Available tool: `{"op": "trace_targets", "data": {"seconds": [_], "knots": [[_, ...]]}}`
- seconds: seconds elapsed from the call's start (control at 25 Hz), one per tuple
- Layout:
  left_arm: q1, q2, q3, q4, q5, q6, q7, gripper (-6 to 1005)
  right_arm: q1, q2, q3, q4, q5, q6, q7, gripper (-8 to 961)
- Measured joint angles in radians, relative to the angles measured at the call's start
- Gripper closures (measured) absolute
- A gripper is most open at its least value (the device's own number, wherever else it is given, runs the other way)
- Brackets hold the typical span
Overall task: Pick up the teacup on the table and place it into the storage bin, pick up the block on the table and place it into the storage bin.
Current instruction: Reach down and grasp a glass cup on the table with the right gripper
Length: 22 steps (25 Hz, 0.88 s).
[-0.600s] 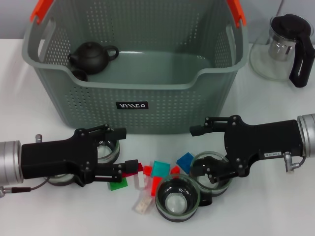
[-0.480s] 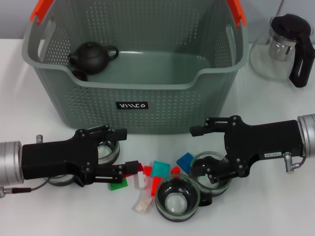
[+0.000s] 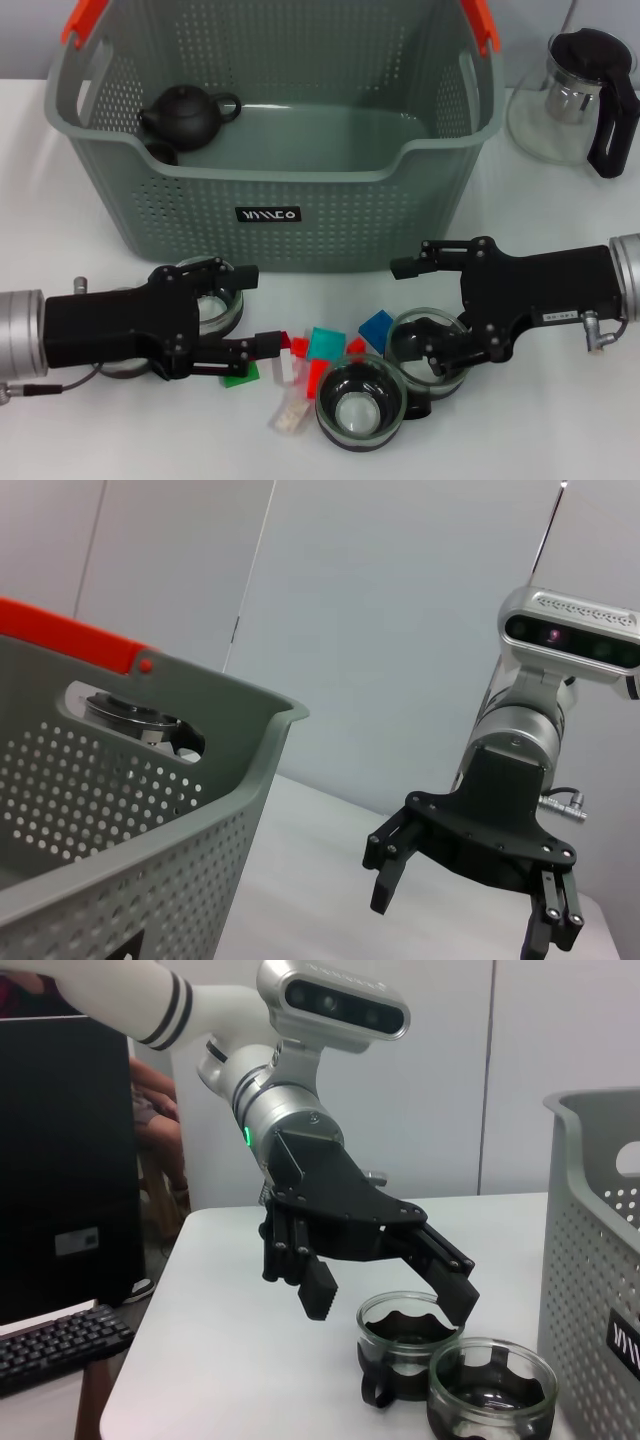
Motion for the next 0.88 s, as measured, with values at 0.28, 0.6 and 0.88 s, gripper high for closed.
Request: {"op": "trace_targets", "data": {"seconds": [0.28, 0.6, 0.88], "knots": [[0.007, -0.007, -0.005, -0.01, -0.006, 0.027, 0.01, 66, -0.016, -0.015, 0.011, -0.068, 0.003, -0.082, 0.004, 41], [0.015, -0.024, -0.006, -0.038, -0.005, 0.016, 0.039, 66, -0.067, -0.035, 0.004, -0.25, -0.072, -0.18, 0.108, 40], [0.008, -0.05, 0.008, -0.045, 0.001, 0.018, 0.066, 65, -0.062, -0.042, 0.001, -0.339, -0.154, -0.25, 0.162, 40]]}}
